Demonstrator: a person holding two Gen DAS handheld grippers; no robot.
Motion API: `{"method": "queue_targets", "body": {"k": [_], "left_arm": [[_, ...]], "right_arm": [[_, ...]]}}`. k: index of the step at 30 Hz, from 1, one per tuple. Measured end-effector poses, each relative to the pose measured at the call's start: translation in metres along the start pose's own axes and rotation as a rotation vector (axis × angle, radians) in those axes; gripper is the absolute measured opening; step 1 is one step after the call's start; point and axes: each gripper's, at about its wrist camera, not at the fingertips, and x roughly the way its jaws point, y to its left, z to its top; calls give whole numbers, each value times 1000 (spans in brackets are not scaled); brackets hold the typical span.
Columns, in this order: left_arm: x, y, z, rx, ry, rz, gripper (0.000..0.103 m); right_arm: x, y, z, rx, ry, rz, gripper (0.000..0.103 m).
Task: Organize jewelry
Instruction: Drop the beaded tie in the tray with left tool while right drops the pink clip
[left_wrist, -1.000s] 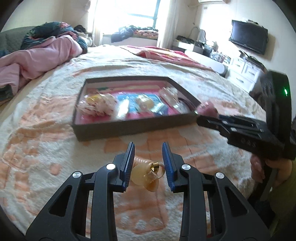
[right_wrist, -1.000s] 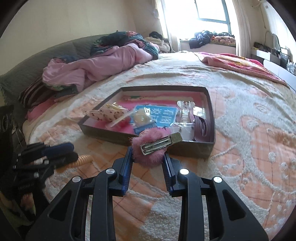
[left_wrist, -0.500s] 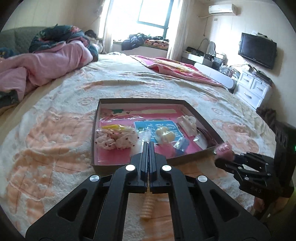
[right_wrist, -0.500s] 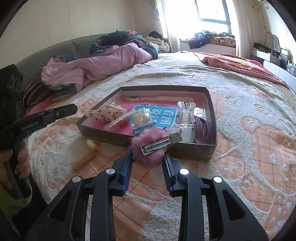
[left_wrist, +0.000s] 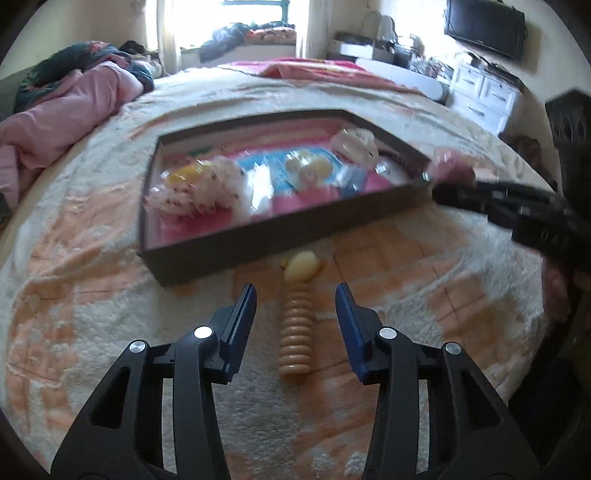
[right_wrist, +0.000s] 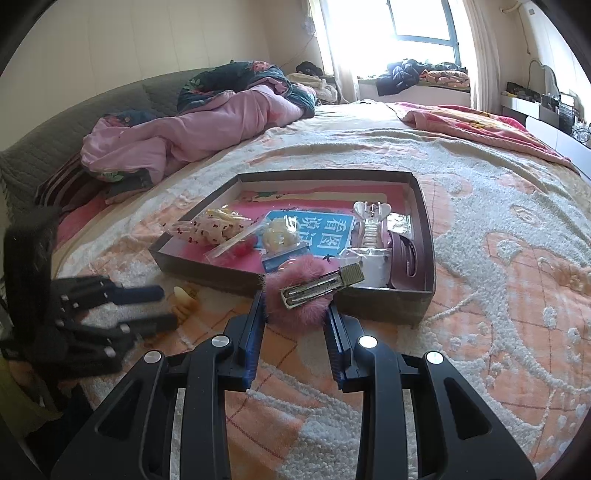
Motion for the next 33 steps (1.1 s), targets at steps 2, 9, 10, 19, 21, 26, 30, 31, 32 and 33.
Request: {"method": "queue_targets", "body": {"k": [2,9,10,19,21,26,30,31,32,33], "left_arm": [[7,0,-4,6,27,-6,28],[-2,-7,2,12,12,1,11],[-5,-8,7,11,-6,-1,11],[-3,1,59,-61,-107,8,11],[3,3,65,-84,-111,10,11],[20,10,77,-130,-120,32,11],[29,14,83,-148,-119,41,11],[30,15,83,-153,-117,41,11],[32,16,84,-157,-117,42,11],[35,16,85,-162,-117,43,11]], "right_arm": [[0,-1,3,1,-5,-4,29],[8,-5,20,-8,-28,-25,29],[9,-5,21,-11,-30,-28,29],[26,-16,32,-17,-18,-66,29],[33,-19,34,-14,-6,-70,29],[49,-22,33,-18,26,-91,29],[58,-24,30,-6,49,-95,31],[59,-25,30,-3,51,-95,31],[58,-25,29,-1,51,-94,31],[59,-25,29,1,52,-92,32]]}}
